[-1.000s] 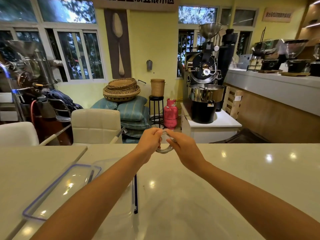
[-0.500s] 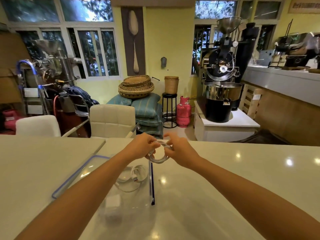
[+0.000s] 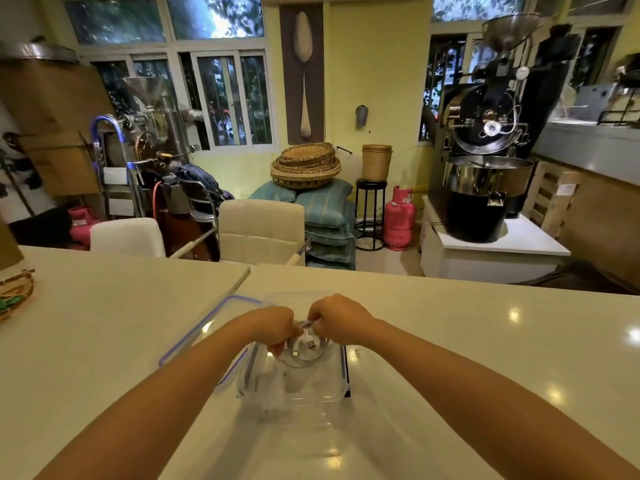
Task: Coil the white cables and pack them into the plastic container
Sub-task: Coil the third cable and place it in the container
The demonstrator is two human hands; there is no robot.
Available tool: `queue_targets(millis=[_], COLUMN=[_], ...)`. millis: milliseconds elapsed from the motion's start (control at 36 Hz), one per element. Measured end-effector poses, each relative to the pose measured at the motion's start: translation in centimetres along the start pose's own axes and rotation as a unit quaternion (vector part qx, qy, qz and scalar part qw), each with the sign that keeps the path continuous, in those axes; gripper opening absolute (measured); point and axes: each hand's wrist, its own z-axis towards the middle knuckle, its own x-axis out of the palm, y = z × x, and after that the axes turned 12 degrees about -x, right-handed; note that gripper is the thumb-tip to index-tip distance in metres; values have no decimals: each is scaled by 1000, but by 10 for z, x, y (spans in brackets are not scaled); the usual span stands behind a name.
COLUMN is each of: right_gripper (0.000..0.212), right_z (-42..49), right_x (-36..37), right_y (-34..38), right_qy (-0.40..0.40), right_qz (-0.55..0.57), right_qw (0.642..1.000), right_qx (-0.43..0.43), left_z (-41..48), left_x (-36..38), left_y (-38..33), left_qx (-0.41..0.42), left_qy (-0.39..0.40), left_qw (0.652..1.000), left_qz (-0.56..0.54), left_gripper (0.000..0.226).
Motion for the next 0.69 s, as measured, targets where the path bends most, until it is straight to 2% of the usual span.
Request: queue_targets(millis=[83,139,194,222,250,389,500,694], right_gripper=[25,14,23,17,11,7,26,35], right_z=[-1,-2,-3,-3,-4,2,6,7], right_x=[6,11,15,18,20,30,31,31], right_y=[1,0,1,0,1,1,3,3], right_qy=[34,58,81,91,96,136,156,161], right_qz=[-47,-85,-128,-144,-160,-204,-223,-210], right_qw=[998,995,988,985,982,969,962,964], right_qx=[-1,-2,-4,-6,-13,-2,16,16], left_z=[-6,-11,-14,-14,-14,-6,-2,-5], left_x=[8,11,14,17,19,33,35,33], left_y=[-1,-6,-10,-12,-13,-12,-11,-11], left_qx=[7,20,35,37,37,9,12,45], left_qy=[7,7,5,6,7,7,-4,-5], left_qw=[1000,998,997,996,995,989,990,991], left_qz=[28,55,72,82,91,147,142,126], left_gripper=[27,32,34,34,34,40,41,37])
